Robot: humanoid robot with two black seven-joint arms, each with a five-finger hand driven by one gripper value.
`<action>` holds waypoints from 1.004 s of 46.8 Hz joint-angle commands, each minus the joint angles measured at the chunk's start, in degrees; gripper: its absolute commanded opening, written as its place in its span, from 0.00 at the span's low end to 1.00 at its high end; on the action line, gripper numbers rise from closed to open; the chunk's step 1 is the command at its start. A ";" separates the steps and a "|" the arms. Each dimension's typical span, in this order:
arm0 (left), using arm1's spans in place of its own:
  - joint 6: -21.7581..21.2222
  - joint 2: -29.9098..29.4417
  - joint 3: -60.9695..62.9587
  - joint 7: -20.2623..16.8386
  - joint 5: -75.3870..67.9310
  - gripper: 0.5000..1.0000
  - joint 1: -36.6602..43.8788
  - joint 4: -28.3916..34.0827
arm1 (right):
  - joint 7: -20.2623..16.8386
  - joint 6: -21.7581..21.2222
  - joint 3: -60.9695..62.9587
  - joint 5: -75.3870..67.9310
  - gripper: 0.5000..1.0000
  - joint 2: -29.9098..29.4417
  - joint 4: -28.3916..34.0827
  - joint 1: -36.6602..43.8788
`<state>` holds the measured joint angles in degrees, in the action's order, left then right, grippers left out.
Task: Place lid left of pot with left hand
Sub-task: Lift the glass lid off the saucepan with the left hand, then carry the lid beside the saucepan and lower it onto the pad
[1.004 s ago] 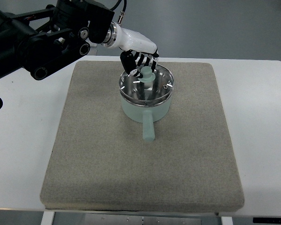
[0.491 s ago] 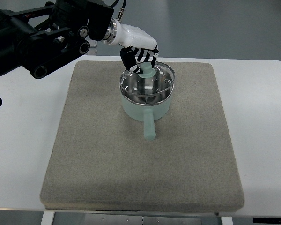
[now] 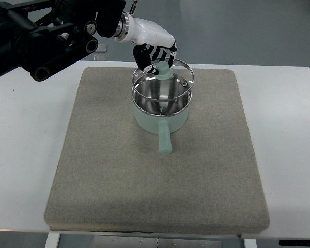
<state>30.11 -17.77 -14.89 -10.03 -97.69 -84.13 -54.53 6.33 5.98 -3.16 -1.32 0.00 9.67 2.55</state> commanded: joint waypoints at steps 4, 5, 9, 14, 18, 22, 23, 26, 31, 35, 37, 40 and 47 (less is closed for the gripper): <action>-0.06 -3.67 -0.05 0.01 -0.75 0.00 -0.42 -1.98 | 0.00 0.00 0.00 -0.09 0.84 0.00 0.00 0.00; -0.06 -4.29 -0.05 0.01 -0.75 0.00 -0.42 -2.33 | 0.00 0.00 0.00 -0.09 0.84 0.00 0.00 0.00; -0.06 -7.63 -0.05 -0.08 -0.75 0.00 -0.51 -3.73 | 0.00 0.00 0.00 -0.09 0.84 0.00 0.00 0.00; -0.06 -11.23 -0.05 -0.25 -0.75 0.00 -0.33 -4.53 | 0.00 0.00 0.00 -0.09 0.84 0.00 0.00 0.00; -0.06 -13.87 -0.05 -0.52 -0.75 0.00 0.19 -4.53 | 0.00 0.00 0.00 0.00 0.84 0.00 0.00 0.00; -0.14 -16.24 -0.05 -0.61 -0.75 0.00 0.81 -4.53 | 0.00 0.00 0.00 0.00 0.84 0.00 0.00 0.00; -0.14 -16.77 -0.05 -0.61 -0.75 0.00 1.07 -4.53 | 0.00 0.00 0.00 -0.09 0.84 0.00 0.00 0.00; -0.49 -18.09 -0.05 -0.69 -0.75 0.00 2.56 -4.53 | 0.00 0.00 0.00 0.00 0.84 0.00 0.00 0.00; -2.78 -19.41 0.04 -0.69 -0.75 0.00 5.72 -4.53 | 0.00 0.00 0.00 0.00 0.84 0.00 0.00 0.00; -4.45 -19.68 0.04 -0.69 -0.84 0.00 8.28 -4.44 | 0.00 0.00 0.00 0.00 0.84 0.00 0.00 0.00; -4.80 -19.68 0.12 -0.69 -0.93 0.00 9.24 -4.44 | 0.00 0.00 0.00 0.00 0.84 0.00 0.00 0.00; -4.98 -19.59 0.04 -0.61 -1.01 0.00 10.30 -4.44 | 0.00 0.00 0.00 0.00 0.84 0.00 0.00 0.00; -5.42 -18.97 0.04 -0.61 -1.19 0.00 11.97 -4.35 | 0.00 0.00 0.00 0.00 0.84 0.00 0.00 0.00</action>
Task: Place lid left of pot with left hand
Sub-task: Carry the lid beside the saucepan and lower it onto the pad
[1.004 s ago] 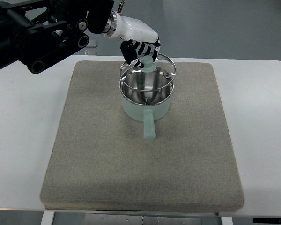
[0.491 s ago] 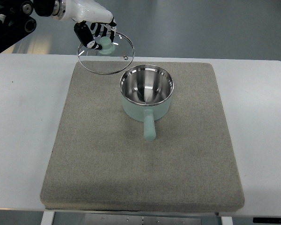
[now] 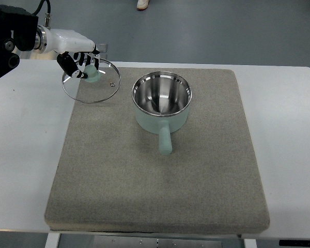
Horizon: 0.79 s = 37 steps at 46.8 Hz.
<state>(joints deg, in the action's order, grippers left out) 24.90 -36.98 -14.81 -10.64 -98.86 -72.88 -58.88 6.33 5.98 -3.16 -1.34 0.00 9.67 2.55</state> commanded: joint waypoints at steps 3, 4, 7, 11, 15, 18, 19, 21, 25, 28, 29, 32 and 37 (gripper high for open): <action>-1.42 0.42 -0.04 0.00 -0.11 0.00 1.60 0.17 | 0.00 0.00 0.00 0.02 0.84 0.00 0.00 0.00; -1.95 0.42 -0.04 0.00 -0.11 0.00 2.04 0.17 | 0.00 0.00 0.00 0.02 0.84 0.00 0.00 0.00; -3.10 0.42 -0.04 0.00 -0.20 0.00 3.09 0.17 | 0.00 0.00 0.00 0.02 0.84 0.00 0.00 0.00; -3.63 0.42 0.05 0.09 -0.46 0.00 3.97 0.26 | 0.00 0.00 0.00 0.02 0.85 0.00 0.00 0.00; -3.63 0.42 -0.04 0.00 -1.25 0.00 4.68 0.35 | 0.00 0.00 0.00 0.02 0.84 0.00 0.00 0.00; -4.06 0.42 -0.04 0.09 -1.60 0.00 5.38 0.44 | 0.00 0.00 0.00 -0.07 0.84 0.00 0.00 0.00; -4.24 0.42 -0.04 0.00 -1.69 0.00 5.64 0.35 | 0.00 0.00 0.00 -0.07 0.84 0.00 0.00 0.00; -4.68 0.42 -0.04 0.09 -1.87 0.00 5.99 0.44 | 0.00 0.00 0.00 0.02 0.84 0.00 0.00 0.00; -6.35 1.21 0.05 0.00 -1.87 0.00 6.87 0.61 | 0.00 0.00 0.00 0.02 0.84 0.00 0.00 0.00; -7.84 2.35 0.05 0.09 -2.04 0.06 7.66 0.70 | 0.00 0.00 0.00 0.02 0.84 0.00 0.00 0.00; -8.28 2.44 0.05 0.09 -2.04 0.13 7.93 0.61 | 0.00 0.00 0.00 -0.07 0.84 0.00 0.00 0.00; -9.34 2.44 0.05 0.00 -2.04 0.36 8.37 0.61 | 0.00 0.00 0.00 -0.07 0.84 0.00 0.00 0.00; -9.87 2.53 0.05 0.00 -1.87 0.56 8.46 0.61 | 0.00 0.00 0.00 -0.07 0.84 0.00 0.00 0.00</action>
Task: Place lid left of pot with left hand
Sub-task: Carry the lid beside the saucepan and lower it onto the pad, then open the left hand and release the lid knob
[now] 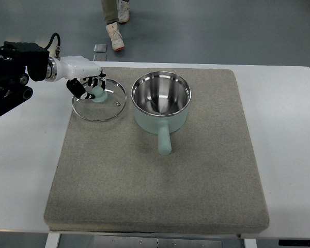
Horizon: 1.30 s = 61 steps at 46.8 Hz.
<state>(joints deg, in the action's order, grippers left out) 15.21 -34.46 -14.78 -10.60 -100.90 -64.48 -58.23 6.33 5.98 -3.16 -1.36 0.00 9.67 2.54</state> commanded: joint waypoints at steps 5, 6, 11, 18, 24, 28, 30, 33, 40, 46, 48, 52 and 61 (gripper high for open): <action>-0.36 -0.08 -0.16 -0.03 1.14 0.86 0.05 0.05 | 0.00 0.00 0.00 0.04 0.84 0.00 0.00 0.00; -0.36 -0.08 -0.16 -0.03 1.23 0.89 0.05 0.05 | 0.00 0.00 0.00 0.04 0.84 0.00 0.00 0.00; -1.23 -0.25 -0.43 0.06 2.01 0.99 0.05 0.05 | 0.00 0.00 0.00 0.04 0.84 0.00 0.00 0.00; -3.52 -0.60 -0.43 0.06 9.47 0.99 0.14 0.84 | 0.00 0.00 0.00 0.04 0.84 0.00 0.00 0.00; -5.36 -0.87 -0.43 0.06 24.75 0.99 0.14 2.25 | 0.00 0.00 0.00 0.04 0.84 0.00 0.00 0.00; -5.80 -0.96 -0.43 -0.03 36.35 0.99 0.14 3.65 | 0.00 0.00 0.00 0.04 0.84 0.00 0.00 0.00; -5.80 -1.04 -0.43 -0.03 42.24 0.99 0.14 4.62 | 0.00 0.00 0.00 0.04 0.84 0.00 0.00 0.00; -5.80 -1.04 -0.43 0.06 50.25 0.99 0.14 5.94 | 0.00 0.00 0.00 0.04 0.84 0.00 0.00 0.00; -5.80 -0.87 -0.95 -0.03 64.14 0.99 1.11 8.57 | 0.00 0.00 0.00 0.04 0.84 0.00 0.00 0.00; -5.72 -0.69 -1.04 -0.03 76.53 0.99 1.72 10.07 | 0.00 0.00 0.00 0.04 0.84 0.00 0.00 0.00; -5.54 -0.61 -1.04 -0.03 80.14 0.99 1.81 10.42 | 0.00 0.00 0.00 -0.05 0.84 0.00 0.00 0.00; -4.93 -0.52 -1.30 -0.03 85.77 0.99 2.16 10.86 | 0.00 0.00 0.00 -0.05 0.84 0.00 0.00 0.00; -0.72 -0.69 -2.71 -0.03 95.53 0.99 2.51 11.39 | 0.00 0.00 0.00 -0.05 0.84 0.00 0.00 0.00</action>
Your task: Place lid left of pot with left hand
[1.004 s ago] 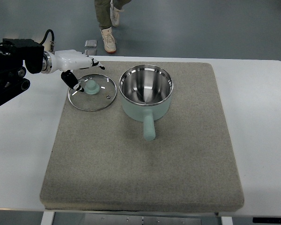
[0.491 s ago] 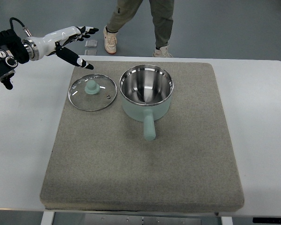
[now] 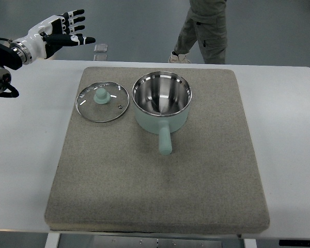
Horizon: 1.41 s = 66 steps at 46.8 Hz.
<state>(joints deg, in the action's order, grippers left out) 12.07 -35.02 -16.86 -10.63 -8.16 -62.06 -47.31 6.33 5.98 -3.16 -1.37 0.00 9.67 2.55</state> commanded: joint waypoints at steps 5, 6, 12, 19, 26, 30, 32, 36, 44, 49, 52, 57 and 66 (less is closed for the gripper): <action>7.61 0.12 -1.86 0.26 6.40 0.99 1.42 2.74 | 0.00 0.00 0.00 0.05 0.84 0.00 0.00 0.00; 8.75 0.21 -2.39 0.52 7.28 0.99 1.68 3.36 | 0.00 0.00 0.00 0.05 0.84 0.00 0.00 0.00; 15.08 0.48 -4.32 2.02 11.50 0.99 3.00 6.09 | 0.00 0.00 0.00 -0.04 0.84 0.00 0.00 0.00; 19.48 0.48 -4.76 4.48 16.59 0.99 3.35 7.41 | 0.00 0.00 0.00 0.05 0.84 0.00 0.00 0.00; 20.45 0.56 -5.91 7.03 20.47 0.99 4.76 7.50 | 0.00 0.00 0.00 -0.04 0.84 0.00 0.00 0.00; 20.54 0.56 -5.99 6.94 20.47 0.99 4.76 8.11 | 0.00 0.00 0.00 -0.04 0.84 0.00 0.00 0.00; 20.54 0.56 -5.99 6.94 20.47 0.99 4.85 8.64 | 0.00 0.00 0.00 0.05 0.84 0.00 0.00 0.00; 20.54 1.00 -5.99 6.94 20.38 0.99 4.85 9.52 | 0.00 0.00 0.00 -0.04 0.84 0.00 0.00 0.00; 20.54 2.94 -6.17 6.94 20.38 0.99 5.90 9.52 | 0.00 0.00 0.00 0.05 0.84 0.00 0.00 0.00; 20.63 2.94 -6.70 6.94 20.38 0.99 6.08 9.52 | 0.00 0.00 0.00 0.05 0.84 0.00 0.00 0.00; 20.63 2.94 -6.78 6.94 20.38 0.99 6.08 9.52 | 0.00 0.00 0.00 -0.04 0.84 0.00 0.00 0.00; 20.63 2.94 -6.87 6.94 20.38 0.99 6.08 9.52 | 0.00 0.00 0.00 -0.04 0.84 0.00 0.00 0.00; 20.63 3.02 -7.84 6.94 20.21 0.99 6.08 8.90 | 0.00 0.00 0.00 0.05 0.84 0.00 0.00 0.00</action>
<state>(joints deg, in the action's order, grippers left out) 32.68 -32.02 -24.38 -3.71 12.17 -55.99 -38.04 6.33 5.97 -3.16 -1.36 0.00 9.67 2.55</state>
